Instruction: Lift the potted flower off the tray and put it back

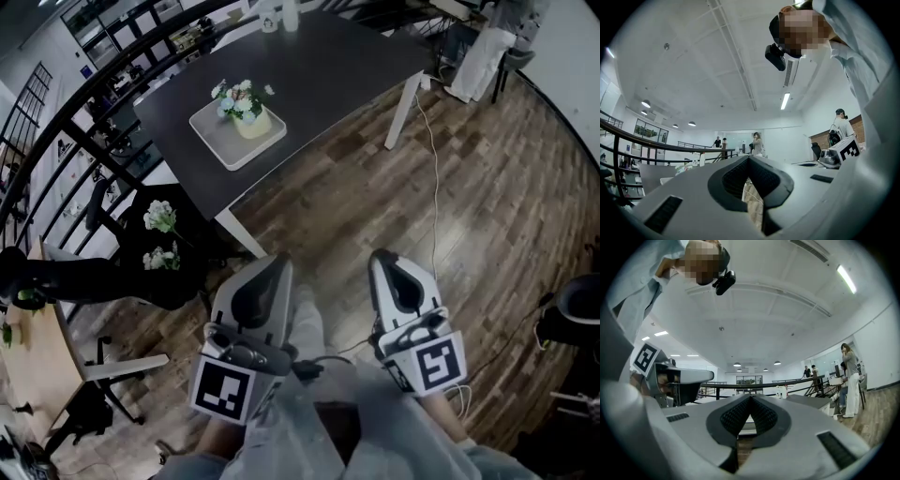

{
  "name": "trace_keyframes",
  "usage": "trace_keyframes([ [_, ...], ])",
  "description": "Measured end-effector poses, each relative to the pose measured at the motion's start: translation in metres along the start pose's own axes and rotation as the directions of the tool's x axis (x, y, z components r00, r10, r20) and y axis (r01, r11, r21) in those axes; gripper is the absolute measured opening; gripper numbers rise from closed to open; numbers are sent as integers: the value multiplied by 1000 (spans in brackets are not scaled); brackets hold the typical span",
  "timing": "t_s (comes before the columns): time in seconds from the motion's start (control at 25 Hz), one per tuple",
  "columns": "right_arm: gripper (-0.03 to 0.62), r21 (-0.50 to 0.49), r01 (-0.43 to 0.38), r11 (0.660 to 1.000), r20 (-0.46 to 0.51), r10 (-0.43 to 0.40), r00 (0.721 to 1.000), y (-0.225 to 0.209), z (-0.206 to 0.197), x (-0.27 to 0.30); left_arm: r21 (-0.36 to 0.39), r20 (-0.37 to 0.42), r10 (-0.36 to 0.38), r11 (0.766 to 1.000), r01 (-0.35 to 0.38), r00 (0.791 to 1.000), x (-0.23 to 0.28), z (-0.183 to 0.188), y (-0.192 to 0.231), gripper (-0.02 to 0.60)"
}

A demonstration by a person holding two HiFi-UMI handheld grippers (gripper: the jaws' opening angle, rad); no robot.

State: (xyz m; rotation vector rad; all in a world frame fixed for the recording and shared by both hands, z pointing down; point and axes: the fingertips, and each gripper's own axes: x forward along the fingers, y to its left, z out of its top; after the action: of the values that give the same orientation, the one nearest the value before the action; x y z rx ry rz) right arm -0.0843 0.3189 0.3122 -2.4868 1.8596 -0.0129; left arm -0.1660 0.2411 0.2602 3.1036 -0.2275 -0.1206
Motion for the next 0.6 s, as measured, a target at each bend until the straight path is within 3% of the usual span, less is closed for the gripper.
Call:
trace_keyframes([
  [0.6, 2, -76, -54, 996, -10, 53, 999, -26, 13, 122, -1, -5, 15, 1000, -15, 1000, 81, 7, 90, -2],
])
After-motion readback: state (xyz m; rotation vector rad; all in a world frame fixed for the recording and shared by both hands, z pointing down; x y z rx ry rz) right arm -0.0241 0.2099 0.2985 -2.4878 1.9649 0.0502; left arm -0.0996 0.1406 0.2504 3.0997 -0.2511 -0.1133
